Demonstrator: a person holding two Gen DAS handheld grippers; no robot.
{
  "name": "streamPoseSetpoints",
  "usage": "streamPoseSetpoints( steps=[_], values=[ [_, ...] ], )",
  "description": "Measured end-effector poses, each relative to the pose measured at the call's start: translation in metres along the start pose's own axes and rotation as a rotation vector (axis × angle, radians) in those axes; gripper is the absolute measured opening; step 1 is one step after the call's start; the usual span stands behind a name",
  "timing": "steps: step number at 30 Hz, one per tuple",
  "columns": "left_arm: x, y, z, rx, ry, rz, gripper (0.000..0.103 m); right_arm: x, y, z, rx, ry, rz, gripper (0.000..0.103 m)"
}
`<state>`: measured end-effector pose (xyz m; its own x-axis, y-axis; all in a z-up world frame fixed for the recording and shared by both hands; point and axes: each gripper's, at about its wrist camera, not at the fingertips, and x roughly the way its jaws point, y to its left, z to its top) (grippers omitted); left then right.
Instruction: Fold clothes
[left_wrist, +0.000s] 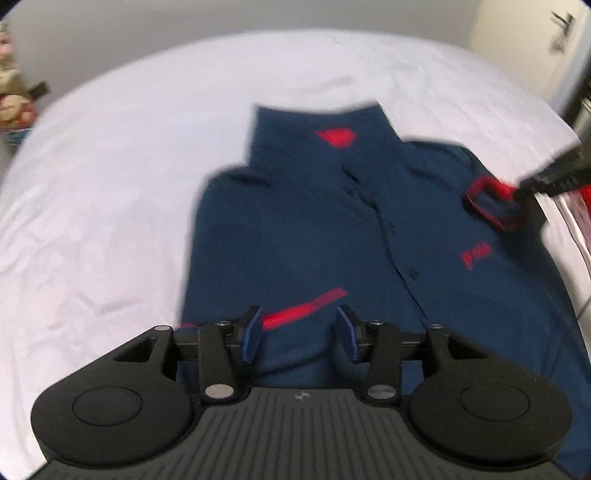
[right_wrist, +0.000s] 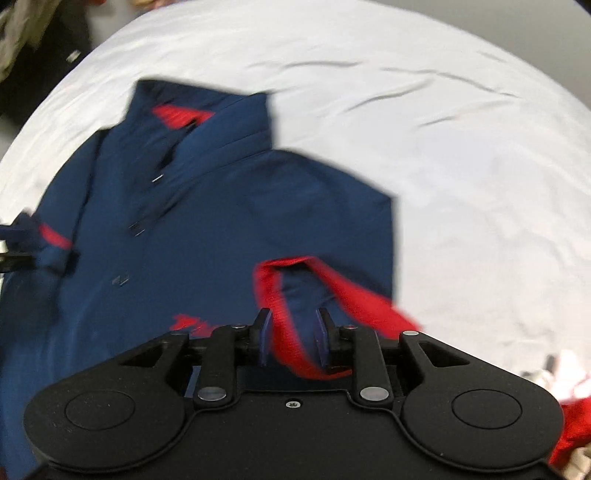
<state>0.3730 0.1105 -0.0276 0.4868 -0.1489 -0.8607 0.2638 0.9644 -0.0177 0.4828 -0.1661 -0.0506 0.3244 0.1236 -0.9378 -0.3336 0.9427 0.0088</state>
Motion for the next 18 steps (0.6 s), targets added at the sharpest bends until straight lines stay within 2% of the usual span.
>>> streamPoseSetpoints(
  steps=[4,6,8,11,13,15,16,18],
  values=[
    [-0.004,0.015,-0.001,-0.042,-0.015,0.112,0.039,-0.001,-0.029,-0.003,0.056,-0.014,-0.098,0.024],
    [0.001,0.022,-0.002,-0.072,0.008,0.157,0.038,0.002,-0.046,-0.004,0.095,-0.015,-0.14,0.024],
    [0.005,0.027,-0.004,-0.099,0.027,0.145,0.037,0.005,-0.059,-0.006,0.143,-0.007,-0.147,0.024],
    [0.008,0.033,-0.011,-0.117,0.034,0.092,0.037,0.009,-0.077,-0.012,0.234,-0.006,-0.08,0.024],
    [0.011,0.031,-0.015,-0.101,0.054,0.072,0.038,0.01,-0.081,-0.015,0.253,-0.013,-0.045,0.035],
    [0.016,0.028,-0.018,-0.096,0.073,0.062,0.038,0.013,-0.082,-0.017,0.262,-0.011,-0.005,0.038],
    [0.018,0.026,-0.02,-0.095,0.085,0.05,0.036,0.015,-0.079,-0.017,0.259,-0.004,0.005,0.038],
    [0.02,0.022,-0.022,-0.089,0.091,0.03,0.027,0.018,-0.07,-0.017,0.243,0.013,0.027,0.037]
  ],
)
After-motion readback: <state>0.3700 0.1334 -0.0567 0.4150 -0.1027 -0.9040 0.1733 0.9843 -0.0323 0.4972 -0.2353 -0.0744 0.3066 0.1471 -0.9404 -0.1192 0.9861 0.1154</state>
